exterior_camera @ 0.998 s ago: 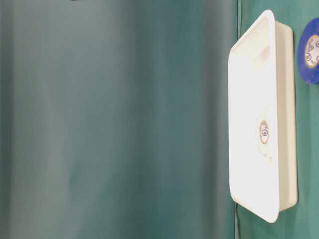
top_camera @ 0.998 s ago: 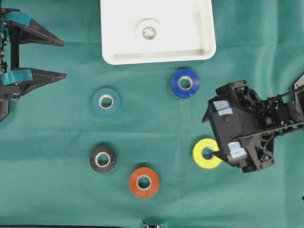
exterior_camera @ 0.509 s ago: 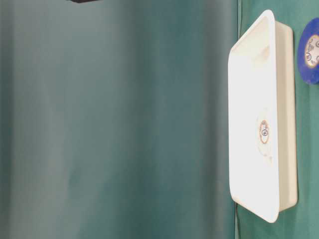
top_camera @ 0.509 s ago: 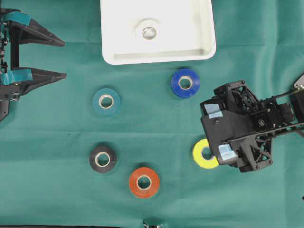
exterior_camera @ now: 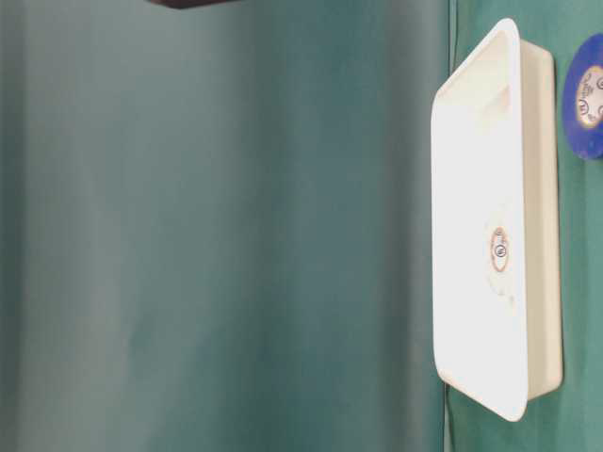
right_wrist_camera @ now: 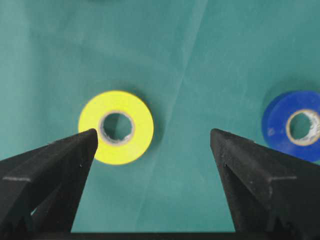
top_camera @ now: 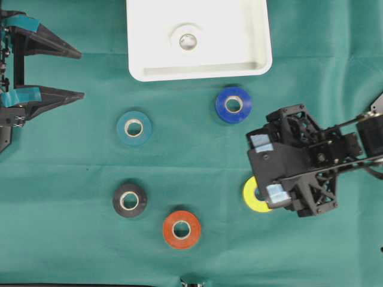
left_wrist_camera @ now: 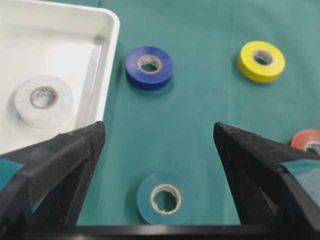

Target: Pick up the tape from a random location and place it into the white case.

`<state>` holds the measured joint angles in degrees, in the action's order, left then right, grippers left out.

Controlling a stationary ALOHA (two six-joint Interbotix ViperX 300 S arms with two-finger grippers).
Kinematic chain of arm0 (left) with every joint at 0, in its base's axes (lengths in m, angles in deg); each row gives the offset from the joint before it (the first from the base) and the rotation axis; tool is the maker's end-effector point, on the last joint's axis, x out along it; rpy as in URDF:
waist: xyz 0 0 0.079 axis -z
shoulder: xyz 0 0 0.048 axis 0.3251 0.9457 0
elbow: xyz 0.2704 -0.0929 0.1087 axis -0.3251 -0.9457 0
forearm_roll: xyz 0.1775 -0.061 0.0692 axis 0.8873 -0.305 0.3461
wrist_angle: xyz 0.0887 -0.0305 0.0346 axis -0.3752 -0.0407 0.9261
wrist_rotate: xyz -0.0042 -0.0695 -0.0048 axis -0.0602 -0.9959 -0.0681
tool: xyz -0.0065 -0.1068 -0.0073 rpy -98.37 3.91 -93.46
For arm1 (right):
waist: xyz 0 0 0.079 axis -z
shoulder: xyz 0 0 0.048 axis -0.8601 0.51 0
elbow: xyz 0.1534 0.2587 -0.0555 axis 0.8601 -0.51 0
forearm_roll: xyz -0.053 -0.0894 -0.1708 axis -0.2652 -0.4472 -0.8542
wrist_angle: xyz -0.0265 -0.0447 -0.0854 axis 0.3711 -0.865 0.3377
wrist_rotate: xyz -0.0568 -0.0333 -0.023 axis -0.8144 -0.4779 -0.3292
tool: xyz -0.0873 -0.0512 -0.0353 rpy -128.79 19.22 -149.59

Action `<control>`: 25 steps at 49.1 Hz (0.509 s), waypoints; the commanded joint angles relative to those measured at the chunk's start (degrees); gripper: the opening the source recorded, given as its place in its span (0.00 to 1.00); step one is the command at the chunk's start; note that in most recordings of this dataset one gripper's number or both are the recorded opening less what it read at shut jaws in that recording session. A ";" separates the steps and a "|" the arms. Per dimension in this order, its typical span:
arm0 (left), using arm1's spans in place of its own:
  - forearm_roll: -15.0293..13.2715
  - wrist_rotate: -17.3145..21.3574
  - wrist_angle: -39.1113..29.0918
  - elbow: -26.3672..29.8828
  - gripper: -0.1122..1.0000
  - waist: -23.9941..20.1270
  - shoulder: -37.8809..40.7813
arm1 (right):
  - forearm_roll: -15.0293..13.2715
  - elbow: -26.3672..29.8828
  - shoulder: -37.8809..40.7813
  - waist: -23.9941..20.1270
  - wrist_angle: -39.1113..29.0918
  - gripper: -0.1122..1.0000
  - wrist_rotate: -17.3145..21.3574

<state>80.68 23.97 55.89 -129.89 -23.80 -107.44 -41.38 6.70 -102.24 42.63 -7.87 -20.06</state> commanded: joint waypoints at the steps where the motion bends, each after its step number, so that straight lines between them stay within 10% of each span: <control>1: 0.09 -0.09 0.62 0.79 0.99 -0.09 0.18 | -0.09 -0.62 0.62 0.00 1.67 0.90 0.09; 25: 0.09 -0.09 1.93 0.70 0.99 -0.18 0.18 | -0.09 -9.05 7.29 0.09 14.24 0.90 0.62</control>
<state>80.68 23.97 57.21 -129.89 -23.80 -107.44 -41.38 -1.83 -95.21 42.72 3.91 -19.54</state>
